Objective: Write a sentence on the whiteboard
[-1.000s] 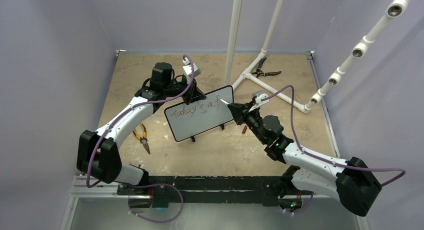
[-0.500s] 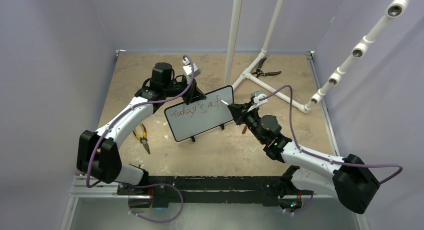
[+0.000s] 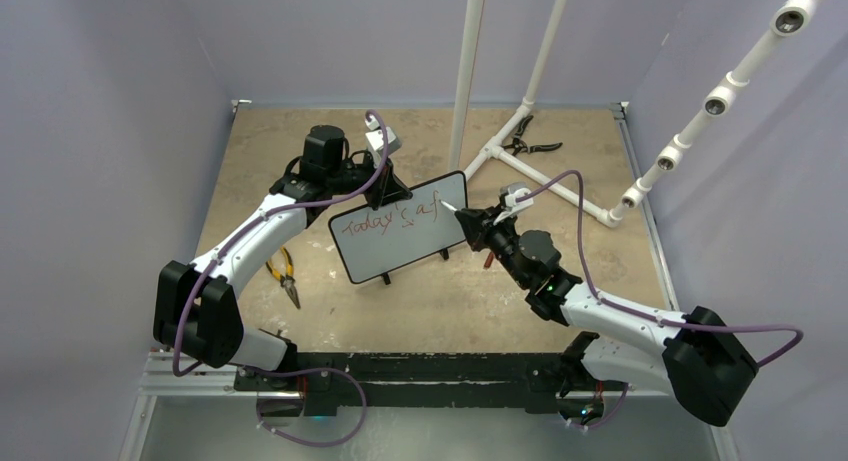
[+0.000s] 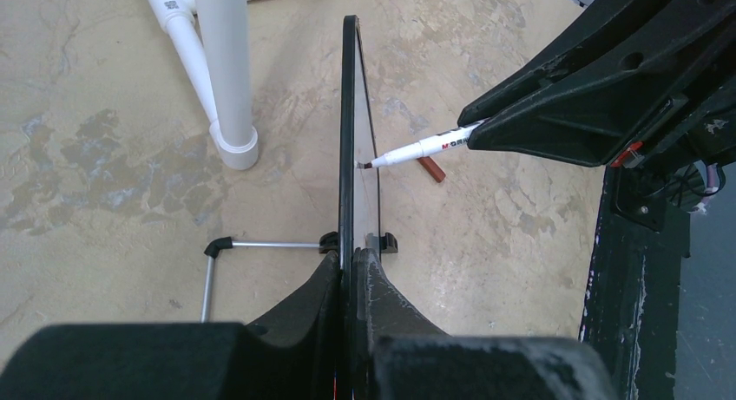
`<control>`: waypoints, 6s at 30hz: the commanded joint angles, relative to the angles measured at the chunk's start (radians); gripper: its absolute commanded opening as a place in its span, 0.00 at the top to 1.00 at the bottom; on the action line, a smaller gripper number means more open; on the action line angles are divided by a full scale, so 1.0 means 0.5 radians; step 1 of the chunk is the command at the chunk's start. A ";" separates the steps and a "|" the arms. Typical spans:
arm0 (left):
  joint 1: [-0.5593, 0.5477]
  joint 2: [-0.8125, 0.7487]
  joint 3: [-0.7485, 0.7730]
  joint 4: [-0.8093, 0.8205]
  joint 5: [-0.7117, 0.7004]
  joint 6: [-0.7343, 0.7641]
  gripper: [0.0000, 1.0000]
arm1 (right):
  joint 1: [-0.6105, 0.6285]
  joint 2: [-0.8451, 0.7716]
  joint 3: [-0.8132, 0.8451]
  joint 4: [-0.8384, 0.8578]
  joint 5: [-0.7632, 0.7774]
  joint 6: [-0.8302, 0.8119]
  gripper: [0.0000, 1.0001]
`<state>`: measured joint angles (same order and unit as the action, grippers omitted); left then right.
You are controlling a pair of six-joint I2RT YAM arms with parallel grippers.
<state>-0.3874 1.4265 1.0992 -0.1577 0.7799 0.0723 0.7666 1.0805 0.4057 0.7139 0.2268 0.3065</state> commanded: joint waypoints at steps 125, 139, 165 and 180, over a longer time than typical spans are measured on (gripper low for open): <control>-0.018 -0.046 -0.033 -0.010 0.072 0.033 1.00 | -0.005 -0.015 0.084 0.000 0.166 0.072 1.00; -0.017 -0.043 -0.034 -0.010 0.069 0.033 1.00 | -0.005 -0.007 -0.018 -0.068 0.150 0.189 1.00; -0.017 -0.043 -0.033 -0.007 0.075 0.030 1.00 | -0.005 -0.078 0.020 -0.220 0.420 0.242 1.00; -0.017 -0.043 -0.035 -0.007 0.076 0.030 1.00 | -0.005 -0.121 0.071 -0.126 0.330 0.161 1.00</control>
<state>-0.3874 1.4265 1.0977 -0.1528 0.7811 0.0719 0.7666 1.0035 0.3916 0.6117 0.3824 0.4129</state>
